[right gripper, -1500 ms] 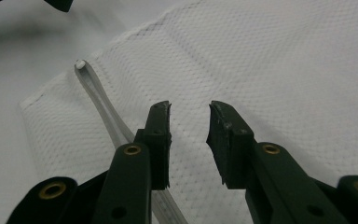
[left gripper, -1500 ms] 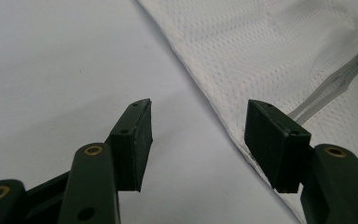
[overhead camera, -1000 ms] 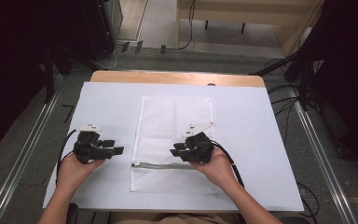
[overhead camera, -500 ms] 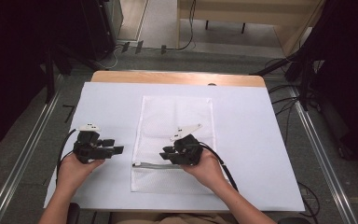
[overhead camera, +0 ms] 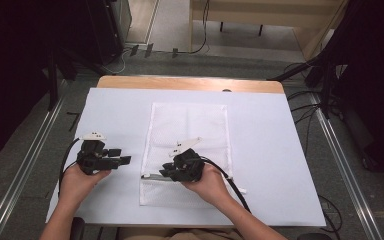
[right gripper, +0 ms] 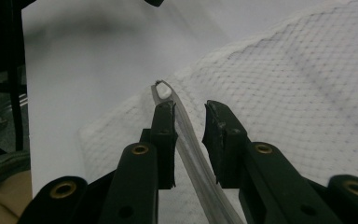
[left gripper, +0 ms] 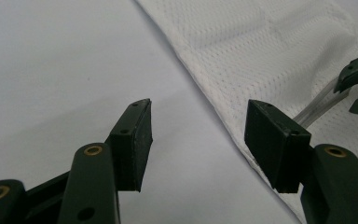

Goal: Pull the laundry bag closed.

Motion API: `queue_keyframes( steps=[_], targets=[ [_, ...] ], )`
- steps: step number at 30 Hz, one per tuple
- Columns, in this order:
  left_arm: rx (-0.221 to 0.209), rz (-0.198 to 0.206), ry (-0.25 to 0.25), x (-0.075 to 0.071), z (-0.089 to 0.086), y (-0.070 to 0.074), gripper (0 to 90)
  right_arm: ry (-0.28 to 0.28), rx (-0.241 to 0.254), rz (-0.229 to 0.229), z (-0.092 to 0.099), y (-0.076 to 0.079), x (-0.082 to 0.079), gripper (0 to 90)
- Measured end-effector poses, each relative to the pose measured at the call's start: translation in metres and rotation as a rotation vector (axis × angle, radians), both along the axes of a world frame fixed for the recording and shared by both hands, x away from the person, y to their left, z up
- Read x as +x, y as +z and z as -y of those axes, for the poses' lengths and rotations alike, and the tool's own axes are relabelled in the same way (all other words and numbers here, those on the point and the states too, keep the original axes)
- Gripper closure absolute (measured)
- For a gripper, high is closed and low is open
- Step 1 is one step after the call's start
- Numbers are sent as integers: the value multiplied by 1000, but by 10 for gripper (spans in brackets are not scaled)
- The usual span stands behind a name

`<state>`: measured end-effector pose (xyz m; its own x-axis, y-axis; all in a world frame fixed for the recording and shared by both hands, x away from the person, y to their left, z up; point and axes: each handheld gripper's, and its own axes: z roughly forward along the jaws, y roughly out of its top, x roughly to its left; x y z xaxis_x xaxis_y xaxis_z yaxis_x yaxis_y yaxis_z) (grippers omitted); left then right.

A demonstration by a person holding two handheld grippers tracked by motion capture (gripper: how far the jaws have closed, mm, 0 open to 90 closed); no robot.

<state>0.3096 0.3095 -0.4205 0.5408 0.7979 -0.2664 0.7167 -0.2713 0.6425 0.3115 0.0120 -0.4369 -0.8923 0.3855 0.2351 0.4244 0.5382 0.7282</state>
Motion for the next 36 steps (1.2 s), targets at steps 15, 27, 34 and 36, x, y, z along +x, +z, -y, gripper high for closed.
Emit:
queue_keyframes(
  steps=[15, 27, 34, 36],
  targets=[
    [15, 8, -1, 1, 0, 0, 422, 34, -23, -17, -27, -13, -1, 794],
    [26, 10, -1, 1, 0, 0, 422, 42, -18, -44, -46, -19, 5, 771],
    [26, 9, -1, 1, -1, 0, 422, 56, -32, -78, -53, -26, 9, 809],
    [26, 9, 0, 1, -1, 0, 422, 66, -34, -91, -54, -28, 8, 827]
  ],
)
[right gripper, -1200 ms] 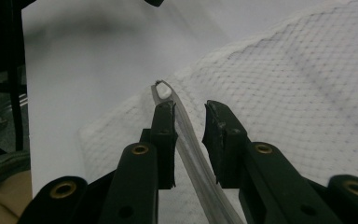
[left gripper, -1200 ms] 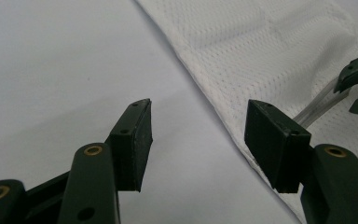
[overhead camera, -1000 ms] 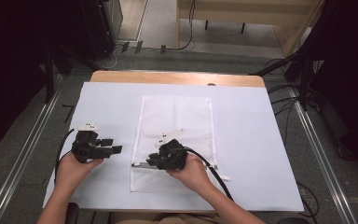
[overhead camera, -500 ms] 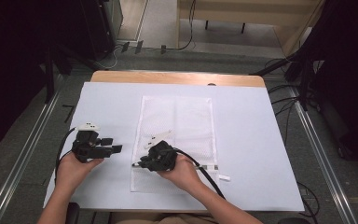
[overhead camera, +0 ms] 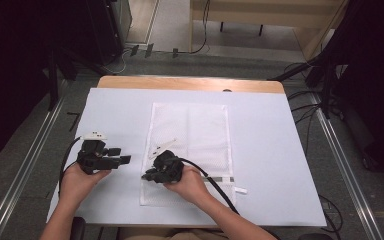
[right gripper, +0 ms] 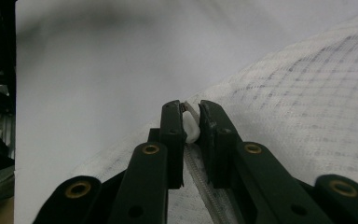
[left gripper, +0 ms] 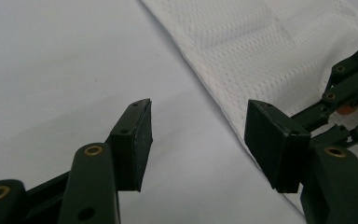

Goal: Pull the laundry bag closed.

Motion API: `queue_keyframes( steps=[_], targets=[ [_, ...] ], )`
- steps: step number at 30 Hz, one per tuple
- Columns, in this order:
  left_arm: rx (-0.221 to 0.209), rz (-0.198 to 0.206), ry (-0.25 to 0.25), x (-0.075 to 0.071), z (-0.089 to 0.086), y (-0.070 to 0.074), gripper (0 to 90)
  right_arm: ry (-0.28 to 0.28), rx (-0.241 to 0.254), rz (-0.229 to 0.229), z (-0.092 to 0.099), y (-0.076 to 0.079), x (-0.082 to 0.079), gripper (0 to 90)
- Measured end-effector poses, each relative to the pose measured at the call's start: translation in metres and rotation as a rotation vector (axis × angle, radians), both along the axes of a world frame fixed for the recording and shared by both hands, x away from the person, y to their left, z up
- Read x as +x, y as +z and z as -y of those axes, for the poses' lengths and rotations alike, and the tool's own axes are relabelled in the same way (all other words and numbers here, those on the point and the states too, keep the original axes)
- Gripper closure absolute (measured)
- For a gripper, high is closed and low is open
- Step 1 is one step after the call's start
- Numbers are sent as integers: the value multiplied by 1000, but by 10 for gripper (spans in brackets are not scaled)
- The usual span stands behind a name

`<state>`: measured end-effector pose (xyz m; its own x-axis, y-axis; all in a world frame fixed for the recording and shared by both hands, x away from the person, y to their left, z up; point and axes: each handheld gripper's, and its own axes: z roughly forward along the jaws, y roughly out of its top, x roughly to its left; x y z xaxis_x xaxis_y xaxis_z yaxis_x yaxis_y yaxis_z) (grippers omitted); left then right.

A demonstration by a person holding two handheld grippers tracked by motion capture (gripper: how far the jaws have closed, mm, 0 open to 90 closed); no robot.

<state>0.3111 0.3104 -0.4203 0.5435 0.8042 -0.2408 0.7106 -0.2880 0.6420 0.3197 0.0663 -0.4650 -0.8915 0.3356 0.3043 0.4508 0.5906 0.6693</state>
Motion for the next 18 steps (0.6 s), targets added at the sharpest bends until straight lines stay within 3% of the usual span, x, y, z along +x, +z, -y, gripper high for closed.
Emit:
queue_keyframes(
  steps=[7, 18],
  targets=[
    [1, 0, 1, 0, 1, 0, 422, 18, -34, 40, -6, -3, -8, 859],
    [-7, -7, -8, 0, 0, 0, 441, 18, -9, 42, -7, -6, -7, 874]
  ],
)
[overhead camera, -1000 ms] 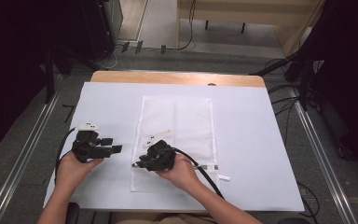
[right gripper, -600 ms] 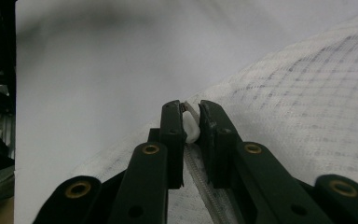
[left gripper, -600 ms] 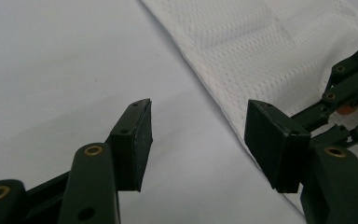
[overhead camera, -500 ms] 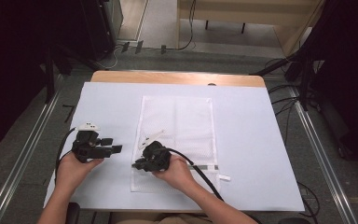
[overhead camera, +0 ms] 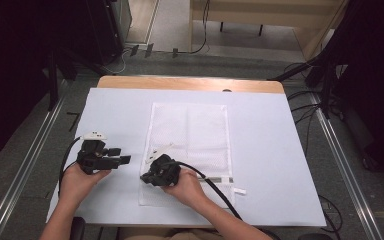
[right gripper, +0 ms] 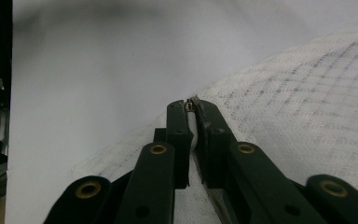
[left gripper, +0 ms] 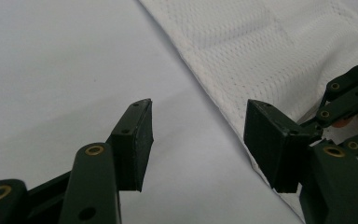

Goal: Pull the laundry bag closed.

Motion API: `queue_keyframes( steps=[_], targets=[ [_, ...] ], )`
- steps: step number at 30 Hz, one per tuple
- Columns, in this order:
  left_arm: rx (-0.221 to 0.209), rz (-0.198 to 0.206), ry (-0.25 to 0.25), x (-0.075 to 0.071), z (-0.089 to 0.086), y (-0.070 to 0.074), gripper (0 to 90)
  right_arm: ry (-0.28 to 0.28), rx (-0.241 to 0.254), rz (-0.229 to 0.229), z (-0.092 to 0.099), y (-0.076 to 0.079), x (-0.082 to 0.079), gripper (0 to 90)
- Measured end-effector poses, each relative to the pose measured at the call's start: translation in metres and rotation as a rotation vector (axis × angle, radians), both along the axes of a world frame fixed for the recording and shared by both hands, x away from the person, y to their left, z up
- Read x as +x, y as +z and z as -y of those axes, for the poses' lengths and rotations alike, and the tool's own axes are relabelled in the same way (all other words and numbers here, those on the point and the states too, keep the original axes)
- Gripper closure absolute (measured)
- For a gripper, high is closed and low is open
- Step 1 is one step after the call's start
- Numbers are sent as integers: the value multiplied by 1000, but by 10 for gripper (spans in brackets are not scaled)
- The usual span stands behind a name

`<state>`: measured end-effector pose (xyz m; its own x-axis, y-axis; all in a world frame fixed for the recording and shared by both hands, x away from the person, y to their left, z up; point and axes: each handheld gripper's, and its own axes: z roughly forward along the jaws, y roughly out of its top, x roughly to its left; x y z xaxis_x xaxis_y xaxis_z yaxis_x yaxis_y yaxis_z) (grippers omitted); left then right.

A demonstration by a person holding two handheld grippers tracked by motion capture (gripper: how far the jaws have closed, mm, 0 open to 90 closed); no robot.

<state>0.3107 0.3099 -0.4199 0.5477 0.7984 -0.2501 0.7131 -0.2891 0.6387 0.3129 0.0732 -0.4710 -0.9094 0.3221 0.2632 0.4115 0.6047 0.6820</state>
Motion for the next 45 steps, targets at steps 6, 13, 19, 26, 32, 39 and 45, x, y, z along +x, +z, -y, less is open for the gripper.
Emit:
queue_keyframes(
  steps=[6, 13, 19, 26, 32, 39, 45],
  targets=[
    [-7, -10, -41, -4, 3, 2, 476, 12, 12, 15, 5, 7, 3, 877],
    [2, -24, -124, -14, 16, 0, 473, -7, 41, 11, 15, 17, 8, 877],
    [0, -60, -182, -21, 22, -4, 474, -19, 49, 19, 18, 22, 10, 876],
    [-10, -96, -228, -21, 32, -10, 473, -20, 56, 26, 19, 27, 10, 877],
    [-14, -126, -259, -20, 38, -15, 473, -25, 73, 28, 20, 31, 8, 877],
    [-20, -153, -292, -17, 48, -19, 541, -25, 80, 31, 20, 35, 8, 877],
    [-22, -200, -297, -14, 54, -24, 618, -25, 87, 31, 19, 36, 8, 877]
  ],
)
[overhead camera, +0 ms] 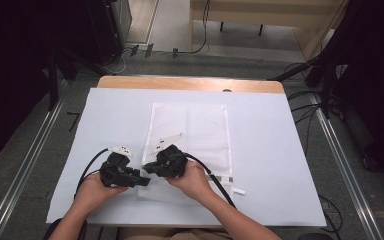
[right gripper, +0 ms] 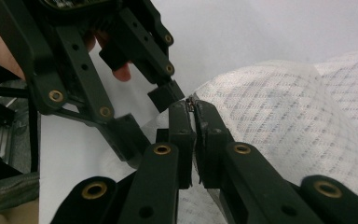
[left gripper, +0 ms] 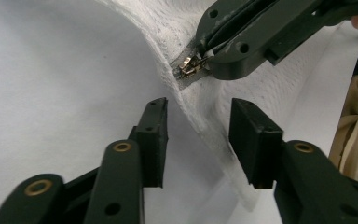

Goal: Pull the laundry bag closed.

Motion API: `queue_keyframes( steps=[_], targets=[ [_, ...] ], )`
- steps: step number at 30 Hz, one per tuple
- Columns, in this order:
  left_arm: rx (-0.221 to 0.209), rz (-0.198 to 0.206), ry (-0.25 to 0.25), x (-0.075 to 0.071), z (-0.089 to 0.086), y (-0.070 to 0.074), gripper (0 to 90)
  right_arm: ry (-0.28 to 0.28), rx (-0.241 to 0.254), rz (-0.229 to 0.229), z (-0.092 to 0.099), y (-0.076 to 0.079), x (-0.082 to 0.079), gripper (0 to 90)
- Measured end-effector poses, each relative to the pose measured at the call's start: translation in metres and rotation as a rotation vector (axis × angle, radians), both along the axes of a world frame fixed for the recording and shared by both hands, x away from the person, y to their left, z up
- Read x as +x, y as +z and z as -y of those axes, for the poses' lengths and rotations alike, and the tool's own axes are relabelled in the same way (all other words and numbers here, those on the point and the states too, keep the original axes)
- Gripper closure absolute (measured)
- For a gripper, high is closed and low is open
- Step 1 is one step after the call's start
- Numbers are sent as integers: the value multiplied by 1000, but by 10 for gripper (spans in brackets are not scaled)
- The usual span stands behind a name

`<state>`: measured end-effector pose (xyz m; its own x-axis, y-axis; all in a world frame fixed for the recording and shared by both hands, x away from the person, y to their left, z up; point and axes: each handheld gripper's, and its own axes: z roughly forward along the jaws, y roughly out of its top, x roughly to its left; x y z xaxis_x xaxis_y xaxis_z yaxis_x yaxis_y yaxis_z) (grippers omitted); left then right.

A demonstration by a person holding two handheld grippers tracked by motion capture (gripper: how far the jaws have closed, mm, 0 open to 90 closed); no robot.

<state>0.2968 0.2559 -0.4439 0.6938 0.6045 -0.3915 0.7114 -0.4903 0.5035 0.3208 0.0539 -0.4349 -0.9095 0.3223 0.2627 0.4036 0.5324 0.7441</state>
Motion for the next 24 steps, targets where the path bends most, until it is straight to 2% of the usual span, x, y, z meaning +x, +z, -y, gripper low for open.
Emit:
queue_keyframes(
  steps=[1, 4, 6, 9, 15, 24],
  targets=[
    [3, -1, -1, 0, 0, 0, 633, 1, -1, 2, 0, 0, 0, 877],
    [-10, -6, 13, 1, -1, 1, 757, 4, -3, -2, -1, 0, -2, 877],
    [-16, -15, 18, 1, -2, 2, 884, 5, 6, -9, 0, 0, -1, 877],
    [-21, -33, 19, 1, -2, 2, 890, 8, 4, -11, 0, 0, -1, 877],
    [5, -34, -3, 1, -1, 1, 896, 31, -16, -5, -1, -4, -1, 877],
    [10, -34, -3, 0, -2, 2, 900, 51, -30, 8, 2, -6, -1, 879]
  ],
)
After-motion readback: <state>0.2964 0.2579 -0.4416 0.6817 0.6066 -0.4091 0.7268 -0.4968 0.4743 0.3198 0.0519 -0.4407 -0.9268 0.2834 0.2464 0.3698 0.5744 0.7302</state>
